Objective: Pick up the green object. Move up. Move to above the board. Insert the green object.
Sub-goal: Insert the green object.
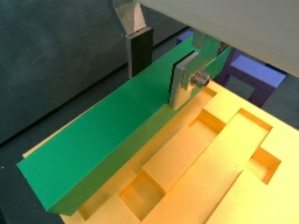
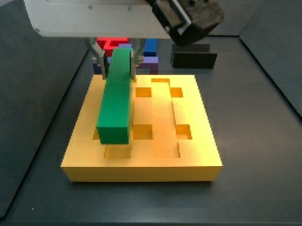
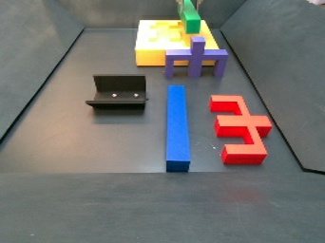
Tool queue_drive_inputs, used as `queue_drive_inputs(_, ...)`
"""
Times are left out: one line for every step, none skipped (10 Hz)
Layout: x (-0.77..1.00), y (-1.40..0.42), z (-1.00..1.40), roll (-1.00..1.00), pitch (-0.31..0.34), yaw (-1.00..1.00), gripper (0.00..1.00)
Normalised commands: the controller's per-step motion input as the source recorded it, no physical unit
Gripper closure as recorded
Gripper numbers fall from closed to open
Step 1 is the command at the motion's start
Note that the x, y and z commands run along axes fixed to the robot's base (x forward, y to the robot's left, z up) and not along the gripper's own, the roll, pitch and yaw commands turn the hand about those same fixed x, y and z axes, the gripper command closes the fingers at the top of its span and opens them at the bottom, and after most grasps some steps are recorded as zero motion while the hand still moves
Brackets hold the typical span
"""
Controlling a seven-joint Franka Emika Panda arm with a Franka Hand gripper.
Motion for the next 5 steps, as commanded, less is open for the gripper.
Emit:
queue_drive_inputs(0.07,0.06,-0.62,-0.01,-0.117,-0.04,1.0)
queue_drive_inputs(0.06,0.09,-0.6,0.0,-0.094,-0.07,1.0)
queue_drive_inputs(0.04,0.0,-0.45,0.0,-0.073,-0.03,1.0)
queue_drive_inputs(0.0,0.0,-0.31,0.03,-0.067,0.0,1.0)
queue_drive_inputs(-0.05,-0.13,-0.22,0.04,-0.096,0.0,1.0)
